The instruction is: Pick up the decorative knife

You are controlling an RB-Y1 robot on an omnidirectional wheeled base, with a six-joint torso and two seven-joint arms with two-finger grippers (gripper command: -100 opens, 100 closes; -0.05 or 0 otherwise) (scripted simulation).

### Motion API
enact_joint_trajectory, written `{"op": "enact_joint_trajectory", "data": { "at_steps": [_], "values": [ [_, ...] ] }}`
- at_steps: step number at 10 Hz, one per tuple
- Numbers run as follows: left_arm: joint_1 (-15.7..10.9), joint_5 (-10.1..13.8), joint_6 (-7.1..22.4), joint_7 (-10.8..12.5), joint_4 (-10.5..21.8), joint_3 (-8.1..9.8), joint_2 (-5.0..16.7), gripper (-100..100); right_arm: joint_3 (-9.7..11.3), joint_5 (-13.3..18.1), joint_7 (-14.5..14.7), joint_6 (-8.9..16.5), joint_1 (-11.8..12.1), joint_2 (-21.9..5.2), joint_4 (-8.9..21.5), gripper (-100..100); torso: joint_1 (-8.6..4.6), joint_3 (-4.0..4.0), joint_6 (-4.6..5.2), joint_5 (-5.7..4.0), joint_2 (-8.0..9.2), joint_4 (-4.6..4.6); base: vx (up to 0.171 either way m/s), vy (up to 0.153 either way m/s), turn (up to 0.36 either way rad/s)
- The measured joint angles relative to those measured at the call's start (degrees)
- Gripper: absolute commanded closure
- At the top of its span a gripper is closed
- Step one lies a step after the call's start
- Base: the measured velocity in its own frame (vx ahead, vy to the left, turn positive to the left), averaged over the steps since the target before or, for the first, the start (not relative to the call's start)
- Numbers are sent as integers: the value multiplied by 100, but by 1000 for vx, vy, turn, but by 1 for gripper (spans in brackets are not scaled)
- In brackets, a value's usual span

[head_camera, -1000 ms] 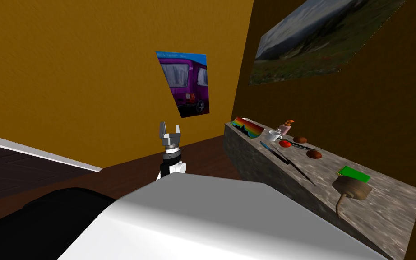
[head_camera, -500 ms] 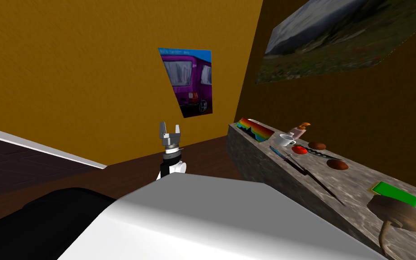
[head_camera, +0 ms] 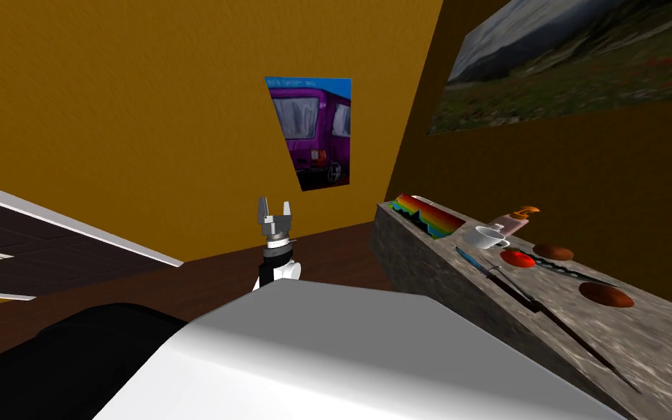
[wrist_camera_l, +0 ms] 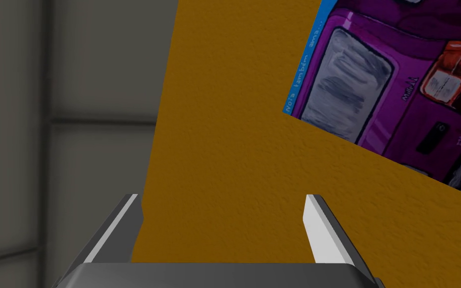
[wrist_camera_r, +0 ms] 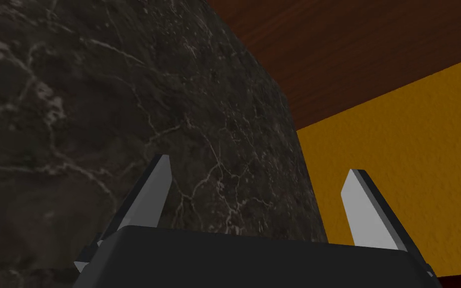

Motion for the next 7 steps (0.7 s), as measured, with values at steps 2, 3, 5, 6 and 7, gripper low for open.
{"op": "enact_joint_trajectory", "data": {
  "at_steps": [2, 3, 5, 6, 7],
  "values": [
    [0, 0, 0, 0, 0, 0, 0, 0, 148, -124, 20, -53, 77, -296, 303, -100, -3, 1, 1, -1, 2, 0, 93, 37, 96],
    [0, 0, 0, 0, 0, 0, 0, 0, 198, -215, 34, -103, 199, -511, 468, -100, -4, 1, -2, 0, 1, 0, 85, 27, 72],
    [0, 0, 0, 0, 0, 0, 0, 0, 260, -330, 147, -23, 389, -735, 561, -100, -4, 1, -1, -2, 0, 1, 137, 41, 162],
    [0, 0, 0, 0, 0, 0, 0, 0, 374, -401, 248, 17, 469, -823, 743, -100, -1, -10, -3, -1, -18, -3, 140, 17, 77],
    [1, 0, 0, 0, 0, 0, 0, 0, 404, -464, 265, 10, 540, -991, 834, -100, -7, -10, 0, -1, -16, -4, 59, -2, -14]
  ]
}}
